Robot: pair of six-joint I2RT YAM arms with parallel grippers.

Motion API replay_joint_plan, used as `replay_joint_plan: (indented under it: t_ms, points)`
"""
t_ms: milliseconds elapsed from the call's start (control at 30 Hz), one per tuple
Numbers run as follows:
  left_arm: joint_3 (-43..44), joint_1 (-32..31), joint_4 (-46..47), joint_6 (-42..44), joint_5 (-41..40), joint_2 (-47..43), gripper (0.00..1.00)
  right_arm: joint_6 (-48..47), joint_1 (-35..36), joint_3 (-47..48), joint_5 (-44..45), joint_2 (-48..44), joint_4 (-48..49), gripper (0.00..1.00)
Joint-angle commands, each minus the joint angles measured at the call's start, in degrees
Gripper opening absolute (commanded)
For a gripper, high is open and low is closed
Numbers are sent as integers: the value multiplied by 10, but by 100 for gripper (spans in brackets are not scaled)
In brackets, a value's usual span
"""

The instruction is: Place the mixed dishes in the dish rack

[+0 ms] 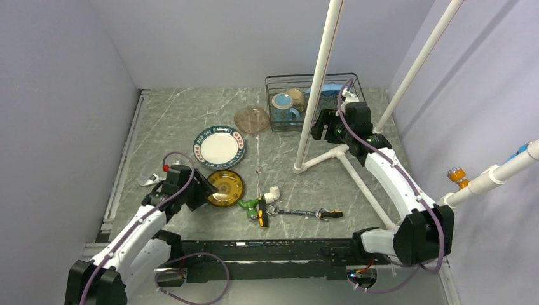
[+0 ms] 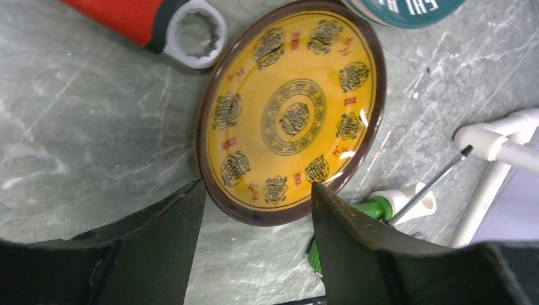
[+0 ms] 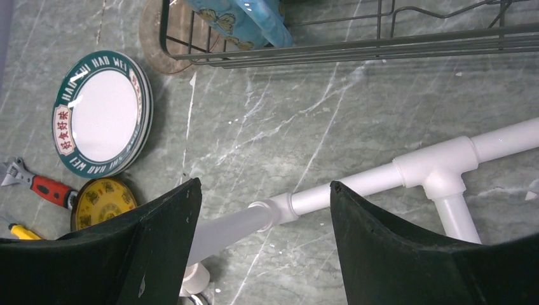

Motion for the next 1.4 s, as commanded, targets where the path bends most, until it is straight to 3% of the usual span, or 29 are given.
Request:
replay_joint_plan:
  t_ms: [0, 133, 433, 733, 833, 900, 933, 1100, 1367]
  points:
    - [-12, 3, 2, -79, -44, -16, 64, 1, -2, -13, 13, -31, 27, 75]
    - [-32, 3, 7, -84, -68, -27, 56, -3, -2, -14, 17, -37, 24, 75]
    - [-74, 3, 93, -73, -57, -18, 54, 2, -2, -30, 4, -51, 51, 74]
    - [-108, 3, 152, -68, -62, -10, 38, 1, -2, -50, -6, -77, 84, 73]
    - [-110, 3, 159, -63, -62, 0, 25, 2, -2, -57, -9, -85, 92, 73]
    - [-107, 3, 155, -62, -64, 9, 3, 1, -2, -56, -6, -86, 91, 73]
    - [-104, 3, 149, -61, -65, 12, 0, 1, -2, -55, -5, -86, 89, 73]
    - [-75, 3, 103, -35, -69, 9, 0, 0, -2, -48, 5, -81, 77, 73]
    - [-14, 3, 57, 26, -78, -92, 0, -3, -2, -35, 7, -78, 64, 73]
